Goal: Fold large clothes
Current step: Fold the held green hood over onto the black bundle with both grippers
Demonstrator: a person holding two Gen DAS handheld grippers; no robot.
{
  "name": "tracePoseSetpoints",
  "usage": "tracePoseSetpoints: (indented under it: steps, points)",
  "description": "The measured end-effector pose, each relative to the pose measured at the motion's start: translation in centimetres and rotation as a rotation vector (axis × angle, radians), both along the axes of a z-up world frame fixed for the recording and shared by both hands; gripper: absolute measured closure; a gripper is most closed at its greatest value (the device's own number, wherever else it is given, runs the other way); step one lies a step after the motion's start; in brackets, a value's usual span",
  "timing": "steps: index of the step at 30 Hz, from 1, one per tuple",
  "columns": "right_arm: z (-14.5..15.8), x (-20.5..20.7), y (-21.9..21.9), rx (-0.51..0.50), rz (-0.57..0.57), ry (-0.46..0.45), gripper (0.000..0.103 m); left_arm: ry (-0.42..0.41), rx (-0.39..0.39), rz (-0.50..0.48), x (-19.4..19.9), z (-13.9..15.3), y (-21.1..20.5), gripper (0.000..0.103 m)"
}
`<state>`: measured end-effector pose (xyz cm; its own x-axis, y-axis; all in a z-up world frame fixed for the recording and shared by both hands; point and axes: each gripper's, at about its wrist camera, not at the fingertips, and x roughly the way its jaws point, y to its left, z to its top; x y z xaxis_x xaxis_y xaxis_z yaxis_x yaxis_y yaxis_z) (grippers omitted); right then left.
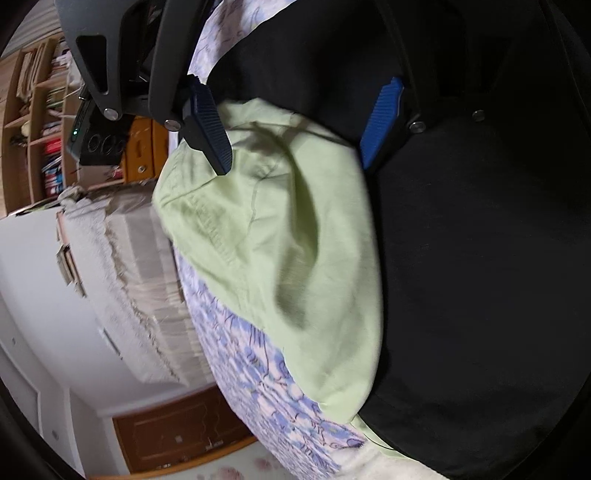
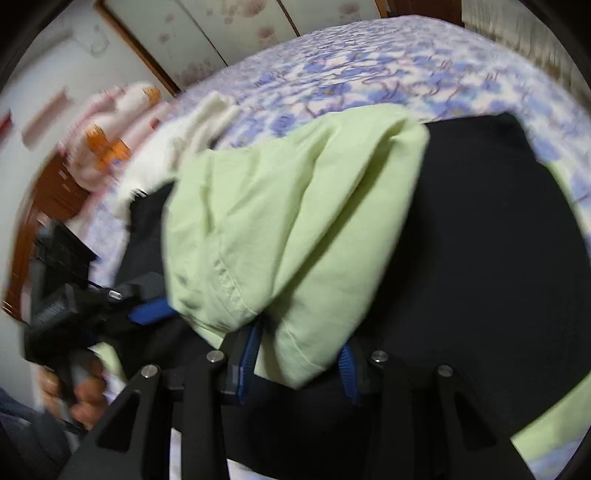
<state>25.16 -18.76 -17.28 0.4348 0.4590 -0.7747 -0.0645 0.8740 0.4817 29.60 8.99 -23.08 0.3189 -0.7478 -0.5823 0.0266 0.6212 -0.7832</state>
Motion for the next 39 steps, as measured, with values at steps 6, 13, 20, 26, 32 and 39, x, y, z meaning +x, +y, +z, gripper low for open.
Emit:
tracePoseSetpoints:
  steps: [6, 13, 20, 26, 32, 39]
  points:
    - [0.1, -1.1, -0.2, 0.366, -0.037, 0.051, 0.090, -0.003, -0.152, 0.058, -1.1, 0.6, 0.3, 0.054]
    - [-3.5, -2.6, 0.3, 0.351, -0.078, 0.142, 0.090, -0.031, -0.002, 0.205, -2.8, 1.7, 2.8, 0.098]
    - [-1.6, -4.1, 3.1, 0.033, 0.003, 0.083, 0.077, -0.046, 0.237, 0.129, -3.1, 1.4, 0.8, 0.098]
    - [2.5, -5.9, -0.1, -0.062, -0.035, -0.001, 0.060, -0.103, 0.278, 0.095, -2.8, 3.9, -0.8, 0.040]
    - [2.0, -2.2, -5.3, 0.046, -0.206, 0.029, 0.046, -0.084, 0.230, 0.130, -1.3, 2.5, 0.1, 0.039]
    - [-0.5, 2.4, -2.3, -0.023, -0.166, 0.046, 0.096, -0.082, 0.362, 0.107, 0.5, 2.4, -2.4, 0.098]
